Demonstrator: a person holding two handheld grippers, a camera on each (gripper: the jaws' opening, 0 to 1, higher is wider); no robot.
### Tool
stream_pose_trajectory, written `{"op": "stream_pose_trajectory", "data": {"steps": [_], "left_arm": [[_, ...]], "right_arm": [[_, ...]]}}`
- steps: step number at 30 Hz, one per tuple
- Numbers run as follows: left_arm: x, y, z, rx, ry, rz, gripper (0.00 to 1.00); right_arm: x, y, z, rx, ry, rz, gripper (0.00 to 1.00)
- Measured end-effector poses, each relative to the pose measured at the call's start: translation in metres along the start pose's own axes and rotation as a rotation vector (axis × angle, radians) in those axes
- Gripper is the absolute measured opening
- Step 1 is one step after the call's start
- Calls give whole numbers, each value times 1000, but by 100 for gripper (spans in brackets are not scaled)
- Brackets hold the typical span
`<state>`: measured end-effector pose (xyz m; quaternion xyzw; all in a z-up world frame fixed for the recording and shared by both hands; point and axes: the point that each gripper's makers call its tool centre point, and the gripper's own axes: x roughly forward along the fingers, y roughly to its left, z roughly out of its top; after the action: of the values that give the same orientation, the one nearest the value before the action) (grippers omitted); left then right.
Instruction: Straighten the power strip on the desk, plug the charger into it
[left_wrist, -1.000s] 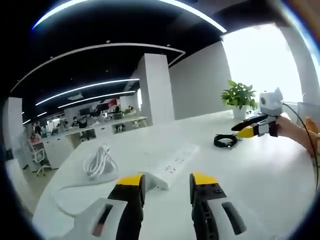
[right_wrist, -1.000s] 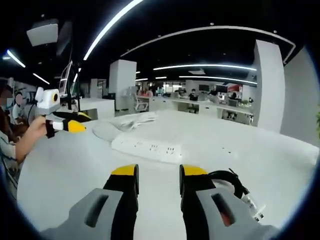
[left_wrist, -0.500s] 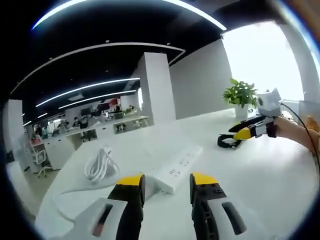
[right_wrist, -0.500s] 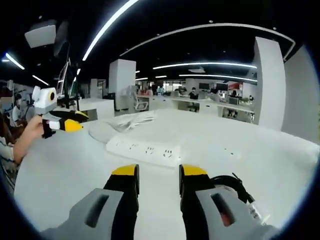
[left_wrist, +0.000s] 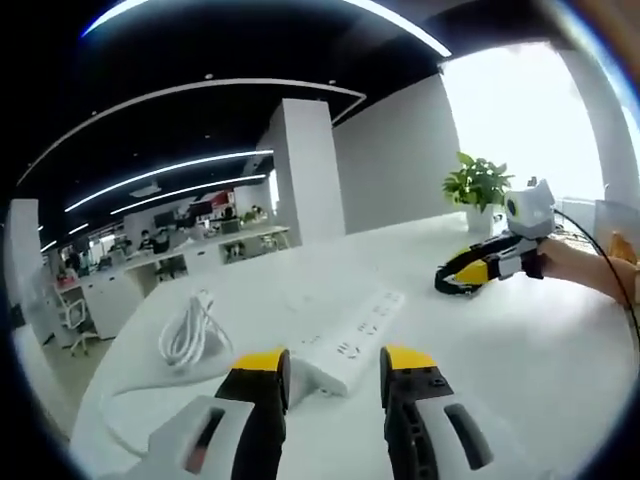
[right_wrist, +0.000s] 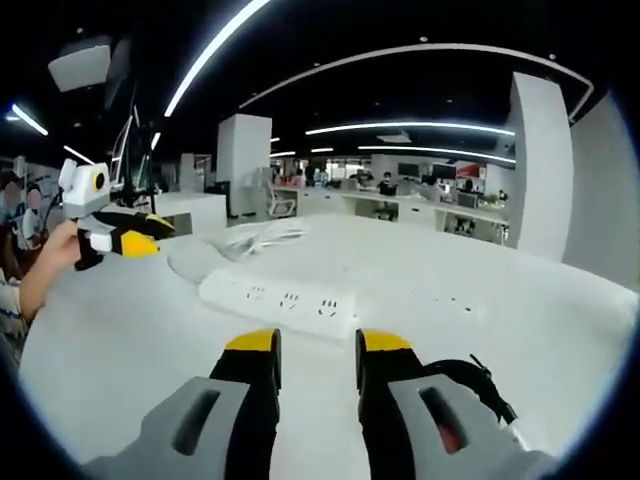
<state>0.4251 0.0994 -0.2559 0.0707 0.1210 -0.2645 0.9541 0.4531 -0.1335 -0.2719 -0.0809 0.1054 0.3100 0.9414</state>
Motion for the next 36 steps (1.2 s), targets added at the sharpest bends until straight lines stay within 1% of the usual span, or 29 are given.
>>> {"op": "stream_pose_trajectory", "data": {"steps": [2,12,15,19,21,24,30,32,36], "left_arm": [[3,1,1,0,-1,-20,36],[18,12,2,12,-1,-34,36],[23,12,-1,8,9,-45,36],[30,13,-10,-17,24,-64,36],[33,14,-15,-17,35,-62,36],[37,17,-19,0,41,-64,36],[45,18,-21,13,26,-72,35],[49,17,-21,15,22,-85,36],[55,12,-27,45,35,-101,36]], "right_arm": [[3,-1,0,-7,-5,-4,28],[20,-8,-7,1,14,1,28],[26,-11,-10,2,23,4,28],[31,-13,-13,18,33,12,26],[33,-13,-15,28,34,17,26],[37,-14,-16,23,39,20,26],[47,-18,-16,32,44,23,26],[49,-18,-16,26,44,27,26],[53,-18,-15,18,43,40,26]]}}
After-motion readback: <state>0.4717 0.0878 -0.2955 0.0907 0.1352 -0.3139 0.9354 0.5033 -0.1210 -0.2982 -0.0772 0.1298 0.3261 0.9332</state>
